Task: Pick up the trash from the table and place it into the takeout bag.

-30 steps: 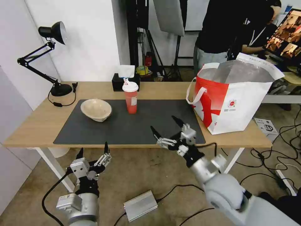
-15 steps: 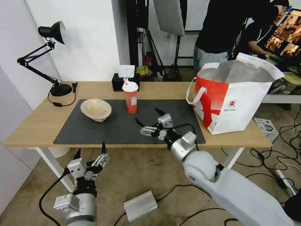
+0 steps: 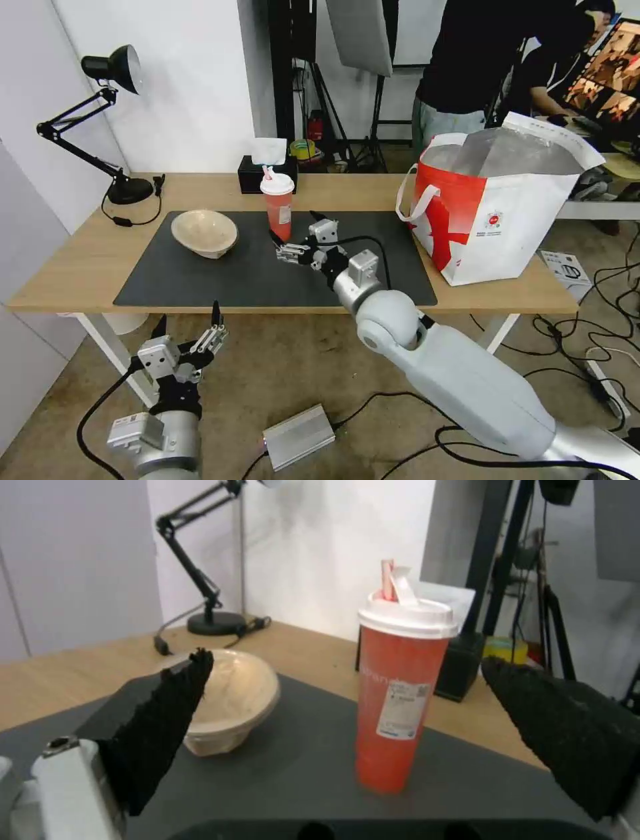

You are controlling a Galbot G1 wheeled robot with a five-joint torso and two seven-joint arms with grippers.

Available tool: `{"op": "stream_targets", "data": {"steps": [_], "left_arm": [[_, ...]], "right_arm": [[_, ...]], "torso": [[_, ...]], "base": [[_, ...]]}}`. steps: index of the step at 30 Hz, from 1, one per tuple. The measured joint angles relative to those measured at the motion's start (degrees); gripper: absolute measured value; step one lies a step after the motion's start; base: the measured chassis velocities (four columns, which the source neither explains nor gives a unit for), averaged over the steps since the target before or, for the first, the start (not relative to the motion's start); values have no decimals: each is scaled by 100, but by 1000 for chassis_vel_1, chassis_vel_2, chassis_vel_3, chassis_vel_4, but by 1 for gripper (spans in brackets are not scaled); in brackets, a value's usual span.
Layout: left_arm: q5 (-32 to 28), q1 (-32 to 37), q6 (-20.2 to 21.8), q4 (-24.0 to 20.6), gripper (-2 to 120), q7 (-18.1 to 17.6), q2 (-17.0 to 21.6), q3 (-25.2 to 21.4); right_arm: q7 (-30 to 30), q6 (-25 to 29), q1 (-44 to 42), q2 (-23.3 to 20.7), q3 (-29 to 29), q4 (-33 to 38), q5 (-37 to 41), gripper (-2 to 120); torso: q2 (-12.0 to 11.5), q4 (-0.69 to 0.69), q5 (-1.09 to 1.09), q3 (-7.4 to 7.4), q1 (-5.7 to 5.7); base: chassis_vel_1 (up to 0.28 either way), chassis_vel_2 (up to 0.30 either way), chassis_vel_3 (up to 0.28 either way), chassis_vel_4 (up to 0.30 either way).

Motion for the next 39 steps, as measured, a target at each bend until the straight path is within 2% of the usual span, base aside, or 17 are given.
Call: {"op": "stream_targets", "data": {"steps": [4, 10, 17, 26, 30, 39], "left_arm": [[0, 24, 0, -14, 100, -1, 0, -4], [-3, 32, 0, -21, 100, -1, 0, -31], [-14, 3, 6, 4, 100, -2, 0, -36], [-23, -9, 11, 36, 100, -4, 1, -30], [-31, -8, 15, 41, 100, -4, 2, -30], [-32, 2, 16, 36, 100, -4, 2, -36]], "right_arm": [[209, -195, 99, 261, 5, -264, -85, 100], [358, -349, 157, 401, 0, -399, -121, 100], [556, -467, 378, 710, 22, -903, -5, 100], [576, -511, 673, 1170, 82, -1610, 45, 100], [567, -511, 834, 1532, 182, -2061, 51, 100], [508, -498, 1012, 1901, 272, -2637, 42, 100]], "torso": [[0, 0, 1, 0, 0], [0, 0, 0, 0, 0], [0, 0, 0, 0, 0], [0, 0, 0, 0, 0], [0, 1, 0, 0, 0], [0, 0, 0, 0, -1]], "base": [[0, 0, 0, 0], [0, 0, 0, 0], [0, 0, 0, 0], [0, 0, 0, 0], [0, 0, 0, 0], [0, 0, 0, 0]]}}
